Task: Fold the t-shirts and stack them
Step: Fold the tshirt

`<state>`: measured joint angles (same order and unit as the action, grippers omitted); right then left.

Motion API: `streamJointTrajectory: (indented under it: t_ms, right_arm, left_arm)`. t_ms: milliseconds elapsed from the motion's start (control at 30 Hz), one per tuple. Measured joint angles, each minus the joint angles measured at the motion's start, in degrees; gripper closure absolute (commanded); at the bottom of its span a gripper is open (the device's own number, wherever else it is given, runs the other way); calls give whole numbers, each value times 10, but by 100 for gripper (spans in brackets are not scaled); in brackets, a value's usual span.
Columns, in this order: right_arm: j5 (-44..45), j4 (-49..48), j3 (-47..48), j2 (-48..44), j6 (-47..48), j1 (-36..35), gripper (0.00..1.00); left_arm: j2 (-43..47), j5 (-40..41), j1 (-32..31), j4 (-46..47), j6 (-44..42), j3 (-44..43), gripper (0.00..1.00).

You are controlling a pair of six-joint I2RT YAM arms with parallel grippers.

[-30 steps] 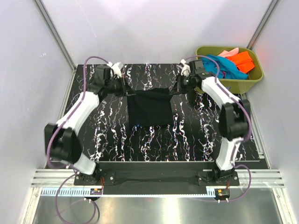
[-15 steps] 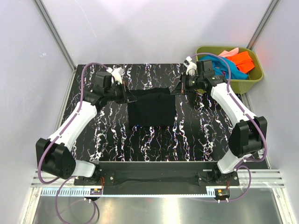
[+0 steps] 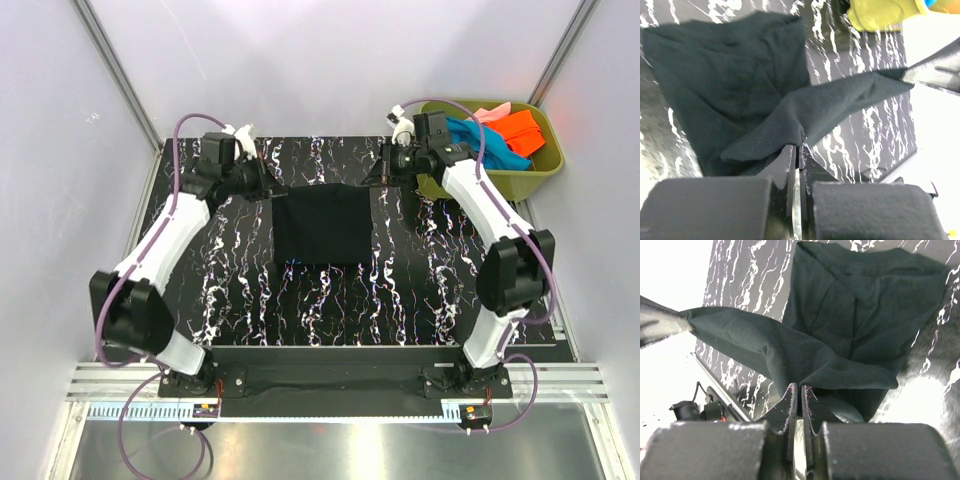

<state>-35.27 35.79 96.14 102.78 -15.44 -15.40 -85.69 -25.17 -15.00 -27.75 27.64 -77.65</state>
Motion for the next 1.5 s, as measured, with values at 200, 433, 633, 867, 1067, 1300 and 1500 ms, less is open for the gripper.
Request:
streamJointTrajectory:
  t_ms: [200, 433, 633, 867, 1067, 1300, 1500]
  right_arm:
    - [-2, -10, 66, 97, -5, 0, 92]
    - [5, 3, 279, 318, -24, 2, 58]
    - [30, 54, 530, 483, -45, 15, 43]
    - [43, 39, 310, 344, -38, 24, 64]
    - [16, 12, 263, 300, -38, 4, 76]
    - [-4, -28, 265, 332, -64, -34, 76]
    - [-3, -70, 269, 402, -97, -15, 77]
  left_arm:
    - [-122, -16, 40, 0, -21, -81, 89]
    - [-360, -32, 79, -41, -41, -286, 80]
    - [-502, -14, 108, -91, -36, -458, 69]
    - [-351, -25, 114, -76, -26, -317, 69]
    - [-259, -67, 63, -17, -14, -229, 76]
    - [-350, -82, 51, -1, 7, -237, 77]
    - [-446, -81, 70, -10, 10, -286, 78]
